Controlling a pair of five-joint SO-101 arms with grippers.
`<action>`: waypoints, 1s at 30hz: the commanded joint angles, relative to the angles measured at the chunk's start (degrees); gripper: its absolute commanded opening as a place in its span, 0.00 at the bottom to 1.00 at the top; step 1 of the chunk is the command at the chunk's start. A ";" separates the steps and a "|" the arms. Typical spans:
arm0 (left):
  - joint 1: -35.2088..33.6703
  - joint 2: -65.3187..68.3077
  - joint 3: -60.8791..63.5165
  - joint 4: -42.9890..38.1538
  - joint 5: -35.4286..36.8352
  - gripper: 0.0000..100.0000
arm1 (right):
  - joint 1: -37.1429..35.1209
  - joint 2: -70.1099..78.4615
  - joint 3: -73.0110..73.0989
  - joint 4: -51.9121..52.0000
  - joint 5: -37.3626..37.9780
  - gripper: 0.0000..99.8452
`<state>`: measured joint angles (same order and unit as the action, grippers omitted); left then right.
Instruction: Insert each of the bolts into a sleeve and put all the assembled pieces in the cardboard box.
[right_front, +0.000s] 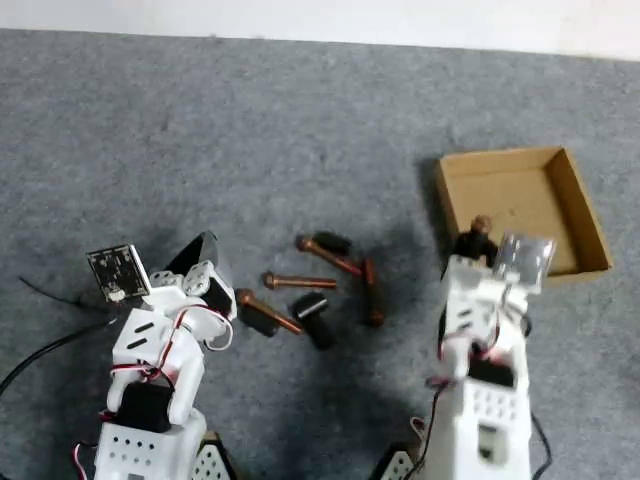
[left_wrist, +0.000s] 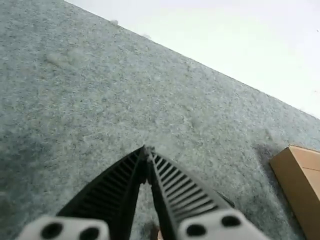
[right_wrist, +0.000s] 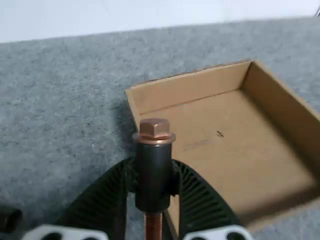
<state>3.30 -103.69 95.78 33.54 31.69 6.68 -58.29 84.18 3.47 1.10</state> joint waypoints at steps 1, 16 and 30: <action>-0.13 -0.66 1.36 -2.73 -0.18 0.01 | 1.36 21.32 -17.80 -2.77 -4.31 0.00; -0.04 -0.66 1.36 -3.69 -0.09 0.01 | 13.76 61.23 -44.18 -2.68 -21.71 0.03; -0.04 -0.66 1.36 -3.69 -0.09 0.01 | 11.38 50.86 -39.78 -1.80 -21.80 0.24</action>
<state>3.30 -103.69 95.78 31.34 31.78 19.87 0.97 42.86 2.51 -20.26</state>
